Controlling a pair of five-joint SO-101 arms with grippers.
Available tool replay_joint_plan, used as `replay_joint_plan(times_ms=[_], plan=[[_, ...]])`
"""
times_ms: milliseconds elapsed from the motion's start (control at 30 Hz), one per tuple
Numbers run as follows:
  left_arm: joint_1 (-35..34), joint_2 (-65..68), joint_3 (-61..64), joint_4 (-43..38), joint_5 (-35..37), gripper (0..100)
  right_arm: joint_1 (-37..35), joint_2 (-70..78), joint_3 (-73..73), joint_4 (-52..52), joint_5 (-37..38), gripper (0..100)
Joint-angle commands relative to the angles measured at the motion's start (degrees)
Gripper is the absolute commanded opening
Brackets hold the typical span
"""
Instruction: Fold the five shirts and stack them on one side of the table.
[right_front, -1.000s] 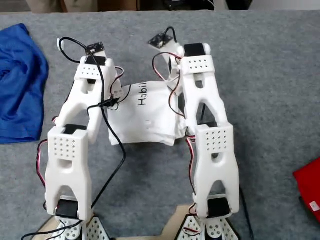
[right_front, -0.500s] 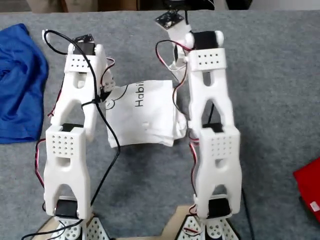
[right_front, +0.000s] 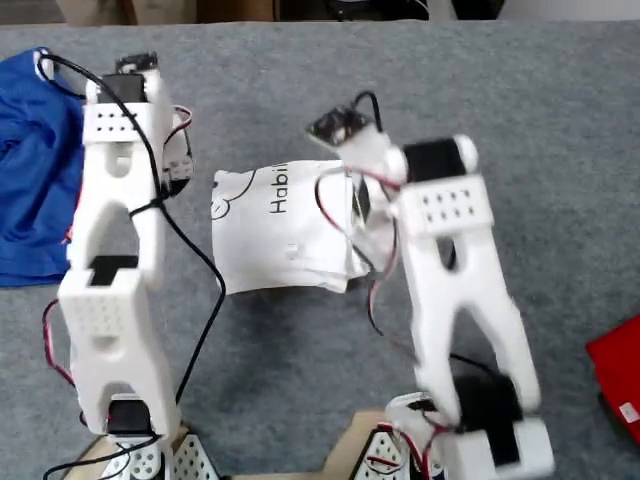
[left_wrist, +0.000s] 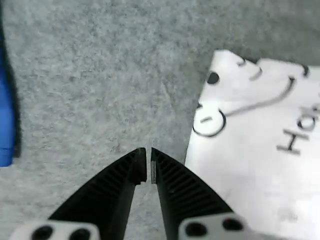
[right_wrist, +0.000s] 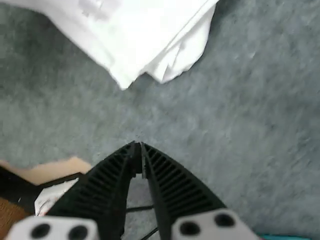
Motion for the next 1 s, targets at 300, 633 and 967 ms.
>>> replay_joint_plan(times_ms=[300, 633, 967], plan=[[-0.35, -30.99, 10.29, 0.62, -18.02, 4, -3.47, -2.42, 13.58, -22.07, -47.12, 1.0], [-0.79, -31.16, 10.46, -2.37, -18.02, 4, -14.11, 8.22, 12.00, -37.63, -70.33, 39.9], [-0.70, -31.08, 10.64, -3.08, -18.02, 4, -16.57, 19.74, 5.67, -39.82, -81.05, 40.0]])
